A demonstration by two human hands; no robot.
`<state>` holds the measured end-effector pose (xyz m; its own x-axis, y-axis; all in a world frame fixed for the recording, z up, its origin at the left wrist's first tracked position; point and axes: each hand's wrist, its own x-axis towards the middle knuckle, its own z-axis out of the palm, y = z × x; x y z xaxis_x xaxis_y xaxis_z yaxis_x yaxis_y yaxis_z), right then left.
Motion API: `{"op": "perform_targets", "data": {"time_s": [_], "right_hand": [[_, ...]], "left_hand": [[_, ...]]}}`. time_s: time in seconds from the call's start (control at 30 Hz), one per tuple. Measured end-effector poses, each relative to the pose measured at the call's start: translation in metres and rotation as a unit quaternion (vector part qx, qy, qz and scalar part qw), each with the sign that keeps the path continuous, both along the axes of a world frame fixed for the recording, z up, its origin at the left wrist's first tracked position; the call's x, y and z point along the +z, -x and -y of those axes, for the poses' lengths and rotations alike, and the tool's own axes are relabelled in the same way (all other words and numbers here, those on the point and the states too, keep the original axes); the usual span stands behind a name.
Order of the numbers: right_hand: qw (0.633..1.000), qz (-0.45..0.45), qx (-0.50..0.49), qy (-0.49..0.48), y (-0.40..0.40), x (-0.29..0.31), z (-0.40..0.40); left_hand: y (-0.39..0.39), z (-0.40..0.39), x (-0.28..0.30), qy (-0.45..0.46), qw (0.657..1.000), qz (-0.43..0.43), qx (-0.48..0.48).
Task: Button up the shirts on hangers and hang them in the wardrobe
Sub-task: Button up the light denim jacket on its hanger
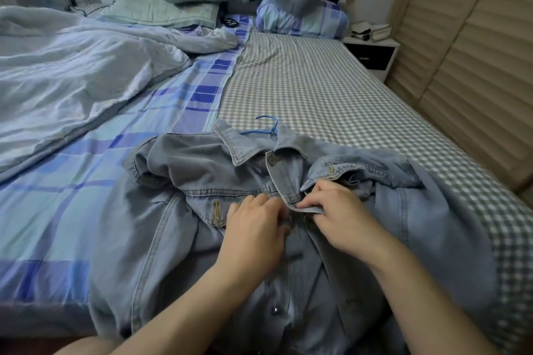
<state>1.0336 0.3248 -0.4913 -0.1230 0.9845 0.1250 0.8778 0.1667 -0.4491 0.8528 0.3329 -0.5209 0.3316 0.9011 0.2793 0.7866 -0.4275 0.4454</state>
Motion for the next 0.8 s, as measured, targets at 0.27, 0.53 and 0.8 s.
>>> {"op": "perform_targets", "data": {"time_s": [0.27,0.53,0.8], "right_hand": [[0.998,0.026,0.017,-0.054,-0.003,-0.004,0.008],[0.992,-0.012,-0.082,-0.096,0.001,0.009,0.011],[0.905,-0.355,-0.223,0.067,-0.032,0.025,0.024]], "left_hand": [[0.0,-0.005,0.002,0.086,0.993,0.064,0.048],[-0.002,0.0,-0.001,0.059,0.995,0.069,0.051],[-0.005,0.003,0.0,0.034,0.998,0.039,0.028]]}}
